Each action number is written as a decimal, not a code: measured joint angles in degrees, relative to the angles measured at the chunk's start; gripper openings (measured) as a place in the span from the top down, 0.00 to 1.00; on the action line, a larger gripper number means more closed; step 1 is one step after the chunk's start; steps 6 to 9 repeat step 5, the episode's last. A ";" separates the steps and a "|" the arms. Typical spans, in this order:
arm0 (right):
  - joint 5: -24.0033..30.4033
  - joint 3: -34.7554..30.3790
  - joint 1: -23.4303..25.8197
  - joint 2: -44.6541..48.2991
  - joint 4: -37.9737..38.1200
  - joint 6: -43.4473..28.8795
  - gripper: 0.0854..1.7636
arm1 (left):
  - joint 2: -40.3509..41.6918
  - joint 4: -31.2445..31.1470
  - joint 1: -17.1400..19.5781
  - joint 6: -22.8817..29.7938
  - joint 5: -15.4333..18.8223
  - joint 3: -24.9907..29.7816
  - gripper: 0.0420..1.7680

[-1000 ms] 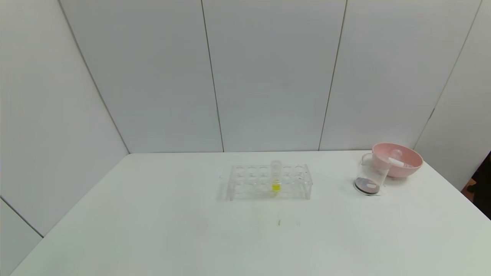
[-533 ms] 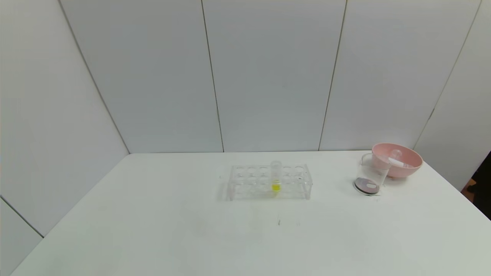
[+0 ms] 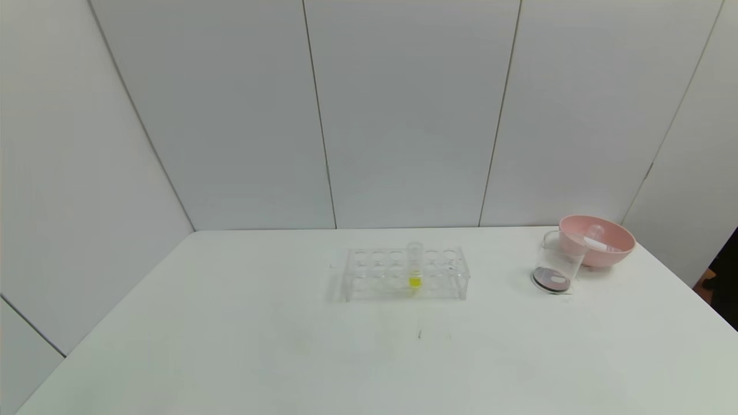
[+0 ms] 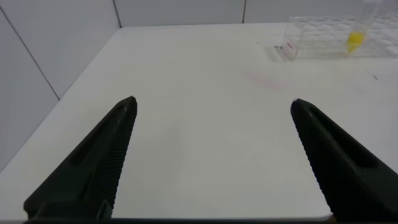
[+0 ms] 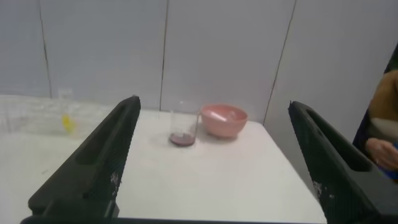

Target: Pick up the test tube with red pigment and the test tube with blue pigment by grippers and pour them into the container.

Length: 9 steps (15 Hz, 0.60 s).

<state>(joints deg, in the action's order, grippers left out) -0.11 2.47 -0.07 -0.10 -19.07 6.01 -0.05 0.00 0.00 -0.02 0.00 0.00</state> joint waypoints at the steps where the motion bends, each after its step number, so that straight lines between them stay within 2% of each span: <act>1: -0.18 -1.24 0.00 0.10 4.38 -0.32 0.04 | 0.00 0.00 0.00 0.00 0.00 0.00 0.00; 4: -0.21 -2.26 0.00 0.17 20.07 -3.88 0.04 | 0.00 0.00 0.00 0.00 0.00 0.00 0.00; 9: -0.05 -2.21 0.00 0.17 20.13 -4.78 0.04 | 0.00 -0.02 0.00 0.00 0.00 0.00 0.00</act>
